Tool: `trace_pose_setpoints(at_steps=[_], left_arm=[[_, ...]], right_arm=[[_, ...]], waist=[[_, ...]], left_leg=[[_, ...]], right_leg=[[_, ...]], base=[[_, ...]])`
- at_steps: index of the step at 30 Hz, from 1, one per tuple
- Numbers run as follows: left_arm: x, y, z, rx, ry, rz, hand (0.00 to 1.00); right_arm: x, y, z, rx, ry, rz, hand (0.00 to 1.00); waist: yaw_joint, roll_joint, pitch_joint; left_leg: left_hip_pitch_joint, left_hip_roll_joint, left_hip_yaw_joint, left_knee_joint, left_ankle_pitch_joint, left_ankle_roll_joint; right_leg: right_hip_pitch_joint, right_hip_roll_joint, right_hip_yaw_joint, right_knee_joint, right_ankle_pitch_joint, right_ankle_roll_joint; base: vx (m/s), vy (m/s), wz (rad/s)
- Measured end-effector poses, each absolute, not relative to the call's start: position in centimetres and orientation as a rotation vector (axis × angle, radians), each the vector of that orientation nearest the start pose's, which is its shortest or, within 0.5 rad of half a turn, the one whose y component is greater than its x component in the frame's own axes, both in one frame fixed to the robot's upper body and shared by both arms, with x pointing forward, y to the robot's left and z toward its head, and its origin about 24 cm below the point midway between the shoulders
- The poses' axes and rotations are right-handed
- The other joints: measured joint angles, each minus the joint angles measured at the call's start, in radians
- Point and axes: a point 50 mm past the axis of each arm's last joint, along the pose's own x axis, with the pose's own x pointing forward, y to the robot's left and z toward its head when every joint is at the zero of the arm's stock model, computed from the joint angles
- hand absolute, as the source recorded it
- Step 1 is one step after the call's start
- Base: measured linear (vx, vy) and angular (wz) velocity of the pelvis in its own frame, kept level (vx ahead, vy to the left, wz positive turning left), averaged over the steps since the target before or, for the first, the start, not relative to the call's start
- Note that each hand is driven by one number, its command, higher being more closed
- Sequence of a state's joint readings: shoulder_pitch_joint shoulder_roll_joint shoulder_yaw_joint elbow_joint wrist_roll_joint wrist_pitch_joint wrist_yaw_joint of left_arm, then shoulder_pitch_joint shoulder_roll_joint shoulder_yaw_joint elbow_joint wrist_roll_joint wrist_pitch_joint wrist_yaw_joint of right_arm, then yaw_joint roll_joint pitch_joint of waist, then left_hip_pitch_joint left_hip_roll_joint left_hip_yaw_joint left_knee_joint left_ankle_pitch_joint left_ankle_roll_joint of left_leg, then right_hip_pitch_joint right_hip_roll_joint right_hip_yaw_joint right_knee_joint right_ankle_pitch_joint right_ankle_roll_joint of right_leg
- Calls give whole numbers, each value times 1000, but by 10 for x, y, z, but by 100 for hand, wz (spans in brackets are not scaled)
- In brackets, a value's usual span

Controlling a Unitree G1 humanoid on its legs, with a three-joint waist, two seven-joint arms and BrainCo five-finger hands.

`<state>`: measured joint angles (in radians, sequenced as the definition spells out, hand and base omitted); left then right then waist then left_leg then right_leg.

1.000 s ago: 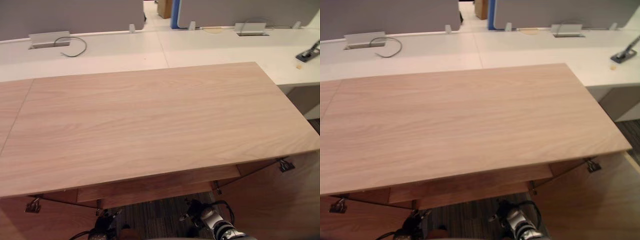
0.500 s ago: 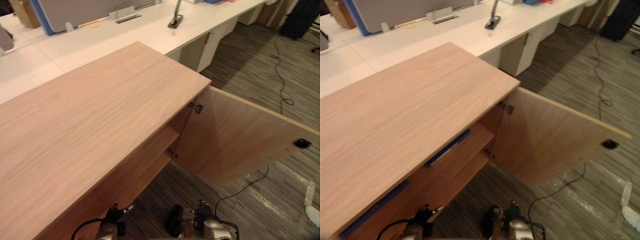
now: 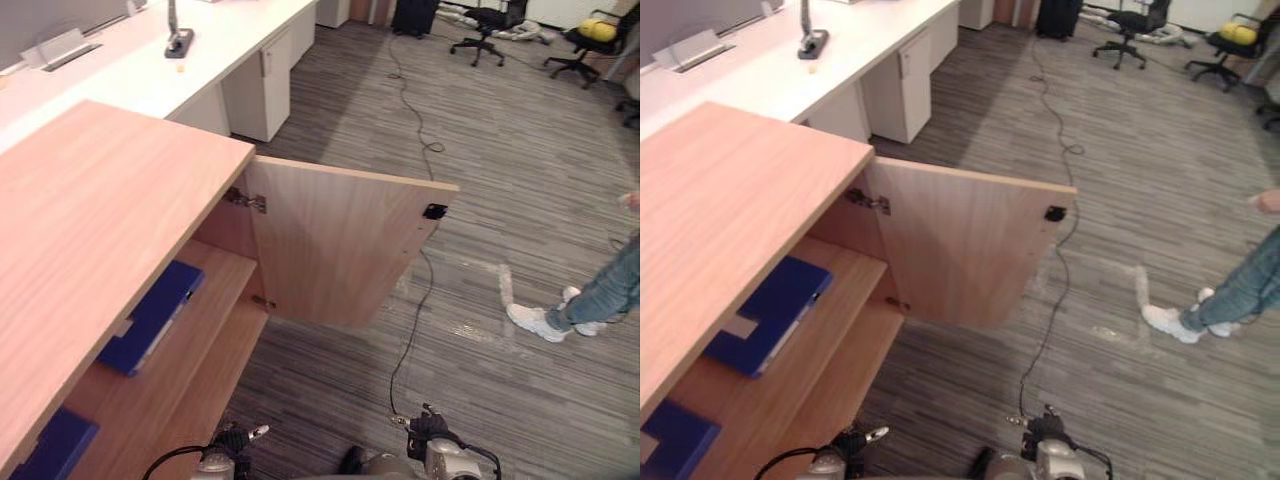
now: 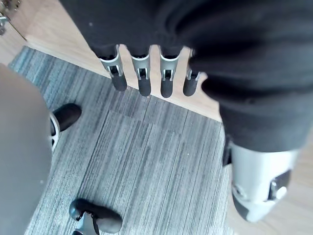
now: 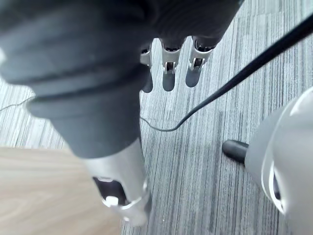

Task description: Walk over to the cabinet, pick up the folder, carry it to the office cabinet, place the folder inside the office cabinet, then close the office cabinet door

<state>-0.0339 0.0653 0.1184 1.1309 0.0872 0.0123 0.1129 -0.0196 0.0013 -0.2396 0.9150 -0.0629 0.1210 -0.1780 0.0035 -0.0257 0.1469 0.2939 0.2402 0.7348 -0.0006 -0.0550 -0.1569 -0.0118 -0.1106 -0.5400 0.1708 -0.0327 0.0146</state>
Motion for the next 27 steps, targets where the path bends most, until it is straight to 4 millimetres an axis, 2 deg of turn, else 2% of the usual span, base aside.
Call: trace_pose_setpoints(at_steps=[6, 9, 12, 15, 17, 19, 20, 23, 25, 27], left_arm=[[126, 191, -156, 109, 1075, 214, 0], [126, 193, -155, 100, 1067, 227, 0], [121, 196, -156, 106, 1079, 230, 0], [118, 196, -157, 101, 1092, 230, 0], [110, 199, -159, 73, 1114, 255, 0], [106, 204, -159, 1, 1122, 324, 0], [103, 205, -160, -16, 1126, 344, 0], [96, 212, -160, -96, 1129, 433, 0], [89, 216, -161, -159, 1133, 495, 0], [81, 217, -163, -191, 1145, 531, 0]], right_arm=[[132, -191, -146, -25, 1048, -359, 0], [137, -194, -142, -24, 1020, -369, 0], [152, -200, -133, -22, 956, -386, 0], [160, -215, -127, 15, 918, -470, 0], [159, -223, -128, 136, 907, -577, 0], [159, -228, -130, 405, 855, -766, 0], [161, -228, -129, 452, 838, -792, 0], [184, -229, -118, 582, 730, -833, 0], [209, -231, -100, 638, 610, -828, 0], [227, -232, -86, 646, 531, -802, 0]], waist=[[-8, -5, -7], [-9, -5, -8], [-8, -5, -18], [-10, -5, -30], [-7, -3, -49], [-3, -3, -57], [-3, -3, -57], [2, -1, -59], [14, 2, -65], [23, 7, -72]], left_leg=[[-15, 0, -24, 7, 1, -2], [-34, 2, -39, 8, 1, -2], [-50, 7, -58, 9, 1, -2], [-54, 10, -83, 19, -3, -7], [-58, 14, -84, 25, -6, -11], [-66, 15, -83, 27, -7, -11], [-66, 16, -83, 28, -7, -12], [-69, 24, -83, 56, -23, -13], [-85, 37, -86, 96, -45, -10], [-99, 51, -91, 132, -64, -8]], right_leg=[[34, 24, 8, -122, 71, 4], [37, 30, -5, -153, 88, 4], [44, 40, -16, -188, 103, 2], [65, 47, -32, -213, 109, 2], [68, 50, -32, -221, 111, 3], [65, 51, -32, -231, 117, 4], [66, 51, -31, -232, 117, 4], [70, 52, -25, -232, 118, 3], [70, 53, -24, -232, 118, 3], [72, 55, -23, -232, 118, 3]], base=[[-61, -4, -5], [-36, -40, 12], [-20, -60, 11], [0, -61, 18], [24, -49, 4], [16, -45, -1], [-2, -37, -4], [-5, -42, -5], [-4, -45, 0], [6, -43, 4]])
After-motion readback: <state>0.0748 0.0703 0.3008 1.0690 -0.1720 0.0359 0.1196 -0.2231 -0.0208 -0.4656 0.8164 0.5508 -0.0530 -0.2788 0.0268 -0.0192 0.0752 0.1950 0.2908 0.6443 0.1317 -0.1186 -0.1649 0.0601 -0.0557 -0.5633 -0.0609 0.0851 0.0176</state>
